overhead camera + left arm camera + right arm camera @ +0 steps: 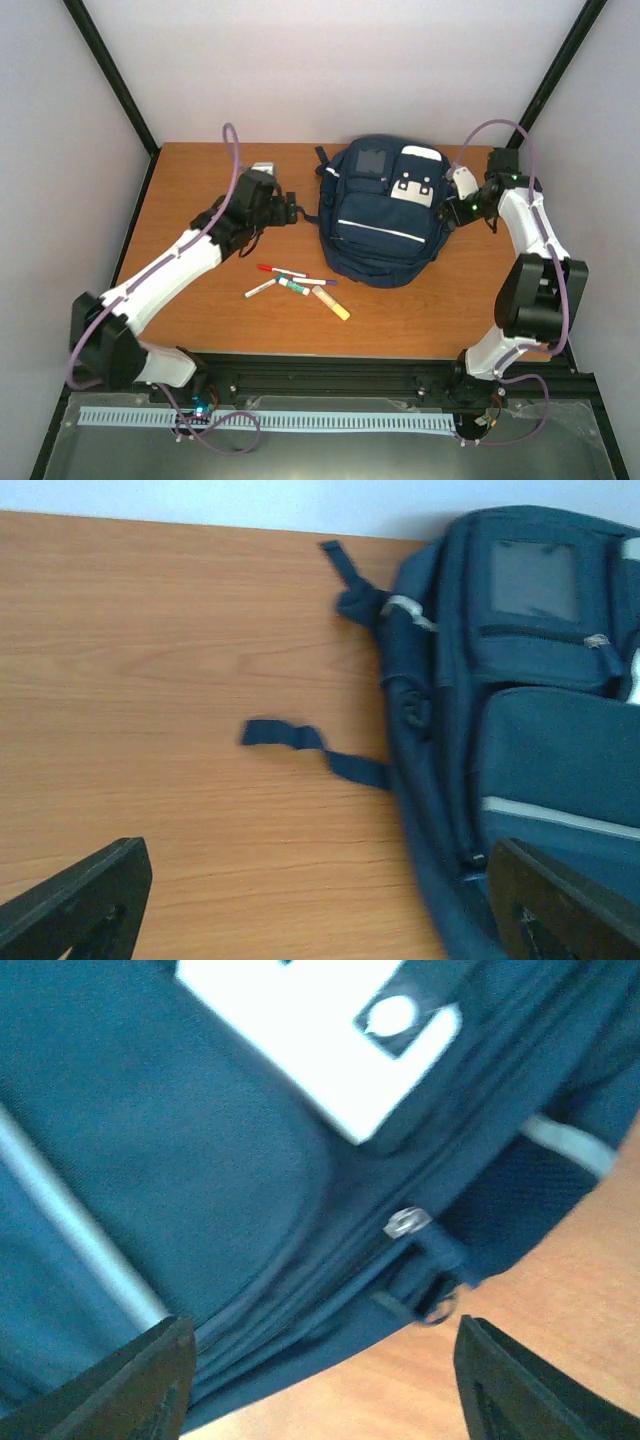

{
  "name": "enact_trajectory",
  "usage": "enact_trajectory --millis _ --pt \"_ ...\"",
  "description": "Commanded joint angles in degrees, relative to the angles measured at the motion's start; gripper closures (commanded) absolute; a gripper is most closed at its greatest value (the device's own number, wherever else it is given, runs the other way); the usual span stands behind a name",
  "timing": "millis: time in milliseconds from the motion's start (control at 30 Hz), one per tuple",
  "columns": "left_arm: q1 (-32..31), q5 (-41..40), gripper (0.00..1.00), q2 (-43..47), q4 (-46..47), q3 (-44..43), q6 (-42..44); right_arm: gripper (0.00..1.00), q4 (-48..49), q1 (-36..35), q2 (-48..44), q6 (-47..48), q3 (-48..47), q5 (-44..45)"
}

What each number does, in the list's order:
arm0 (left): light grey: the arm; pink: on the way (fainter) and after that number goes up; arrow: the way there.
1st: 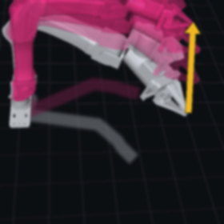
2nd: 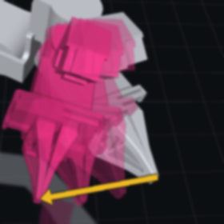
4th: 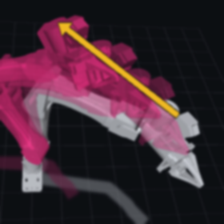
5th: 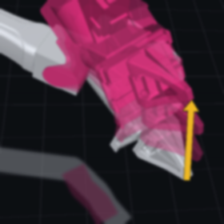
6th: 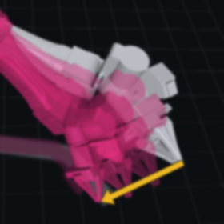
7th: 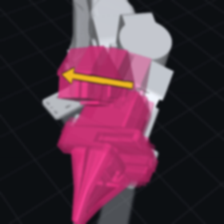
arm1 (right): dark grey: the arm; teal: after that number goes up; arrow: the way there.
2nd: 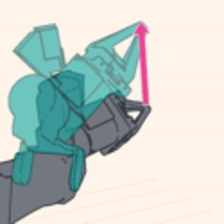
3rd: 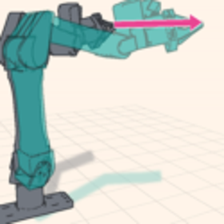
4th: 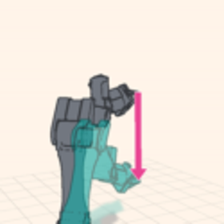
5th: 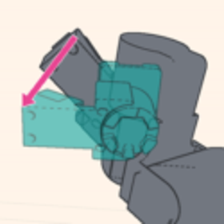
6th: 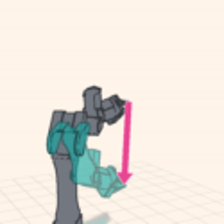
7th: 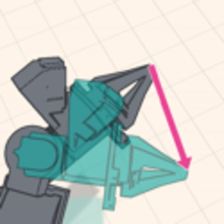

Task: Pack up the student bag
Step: Zip the student bag at the center of the board.

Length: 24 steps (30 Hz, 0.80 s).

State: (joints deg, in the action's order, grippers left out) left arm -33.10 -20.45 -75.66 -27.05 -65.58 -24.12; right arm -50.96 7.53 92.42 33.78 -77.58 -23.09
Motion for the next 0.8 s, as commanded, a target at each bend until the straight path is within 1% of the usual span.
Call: enact_trajectory --millis 0,100,167,300,400,433,533,600,700,767 --pt "0.41 14.71 0.09 -9.75 0.15 -8.69 -7.71 0.31 4.05 3.66 8.36 -9.16 -7.12 0.04" --pt "0.41 17.73 0.12 -14.46 -0.28 -12.09 -9.57 0.36 7.06 5.64 14.13 -13.21 -9.94 1.71" --pt "0.41 20.30 0.14 -16.07 -0.29 -13.32 -9.90 0.39 8.39 7.00 18.35 -14.93 -13.15 2.50" --pt "0.41 23.13 0.17 -17.29 0.12 -12.66 -11.60 0.47 6.83 8.54 28.64 -16.31 -22.95 0.40" --pt "0.42 23.80 0.18 -17.14 0.61 -10.92 -12.18 0.50 5.41 8.79 33.25 -16.47 -27.76 -2.38" --pt "0.41 23.56 0.18 -16.93 0.59 -10.25 -12.27 0.51 5.10 8.82 34.16 -16.50 -28.65 -2.97" --pt "0.41 22.69 0.18 -16.23 0.35 -8.73 -12.20 0.59 4.66 9.02 35.88 -16.37 -29.84 -4.53" --pt "0.41 22.35 0.17 -15.88 0.05 -8.16 -12.02 0.61 3.66 9.21 36.17 -15.82 -29.87 -6.65" --pt "0.41 22.05 0.18 -15.13 -0.29 -7.83 -11.39 0.62 5.38 10.05 33.06 -16.47 -25.98 -10.01" --pt "0.41 21.89 0.17 -14.27 -2.07 -7.57 -10.84 0.60 6.89 10.31 31.04 -16.61 -23.18 -11.43"
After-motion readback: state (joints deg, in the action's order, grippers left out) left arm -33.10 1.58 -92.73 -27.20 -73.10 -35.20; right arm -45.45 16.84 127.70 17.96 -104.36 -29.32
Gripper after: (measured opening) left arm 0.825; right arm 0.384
